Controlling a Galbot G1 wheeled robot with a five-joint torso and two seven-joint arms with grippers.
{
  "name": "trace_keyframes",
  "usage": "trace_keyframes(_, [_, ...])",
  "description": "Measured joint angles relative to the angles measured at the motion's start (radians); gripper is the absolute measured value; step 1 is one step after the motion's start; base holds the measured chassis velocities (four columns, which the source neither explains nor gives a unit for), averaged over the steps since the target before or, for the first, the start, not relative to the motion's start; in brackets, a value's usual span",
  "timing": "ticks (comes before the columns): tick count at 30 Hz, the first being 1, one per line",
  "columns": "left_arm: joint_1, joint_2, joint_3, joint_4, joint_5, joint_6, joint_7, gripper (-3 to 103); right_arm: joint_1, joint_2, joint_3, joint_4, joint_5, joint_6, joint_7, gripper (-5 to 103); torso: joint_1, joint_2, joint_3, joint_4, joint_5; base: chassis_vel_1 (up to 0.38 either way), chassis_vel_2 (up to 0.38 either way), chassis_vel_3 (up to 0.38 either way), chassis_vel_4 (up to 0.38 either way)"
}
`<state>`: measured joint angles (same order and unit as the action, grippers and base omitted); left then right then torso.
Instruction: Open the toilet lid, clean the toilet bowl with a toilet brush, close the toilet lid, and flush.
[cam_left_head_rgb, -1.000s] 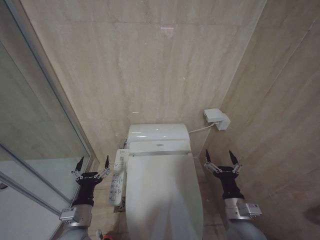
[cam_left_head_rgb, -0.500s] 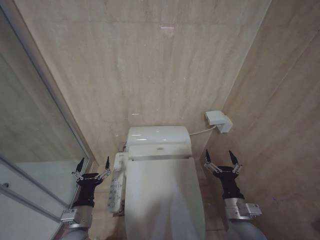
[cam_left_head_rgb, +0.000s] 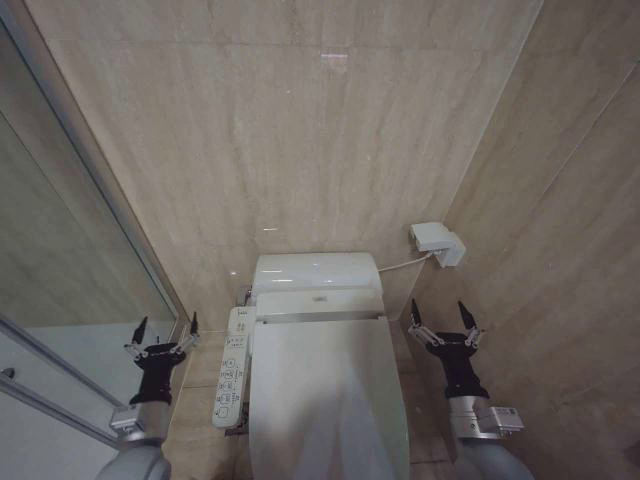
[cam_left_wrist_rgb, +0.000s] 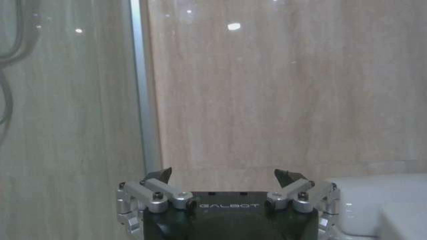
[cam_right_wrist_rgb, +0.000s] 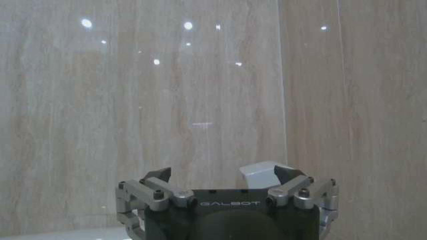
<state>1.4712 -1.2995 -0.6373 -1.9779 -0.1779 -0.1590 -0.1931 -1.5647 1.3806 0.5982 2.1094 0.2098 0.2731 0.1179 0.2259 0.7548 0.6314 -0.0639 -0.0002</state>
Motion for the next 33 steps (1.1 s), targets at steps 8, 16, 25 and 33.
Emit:
trace_keyframes(8, [-0.081,0.055,-0.004,0.103,-0.025,-0.028,0.046,100,0.0,0.0,0.0,0.0,0.0,0.0,0.0,100,0.0,0.0,0.0,0.0,-0.0001,0.0,0.0,0.0,0.0])
trace_keyframes(16, [-0.129,0.078,0.02,0.169,-0.029,-0.042,0.069,75,0.0,0.0,0.0,0.0,0.0,0.0,0.0,100,0.0,0.0,0.0,0.0,0.0,0.0,0.0,0.0,0.0])
trace_keyframes(25, [-0.161,0.106,0.038,0.203,-0.035,-0.041,0.09,64,0.0,0.0,0.0,0.0,0.0,0.0,0.0,100,0.0,0.0,0.0,0.0001,0.0001,0.0,0.0,0.0,0.0])
trace_keyframes(33, [-0.199,0.145,0.065,0.25,-0.051,-0.051,0.124,89,0.0,0.0,0.0,0.0,0.0,0.0,0.0,100,0.0,0.0,0.0,0.0,0.0001,0.0,0.0,0.0,0.0])
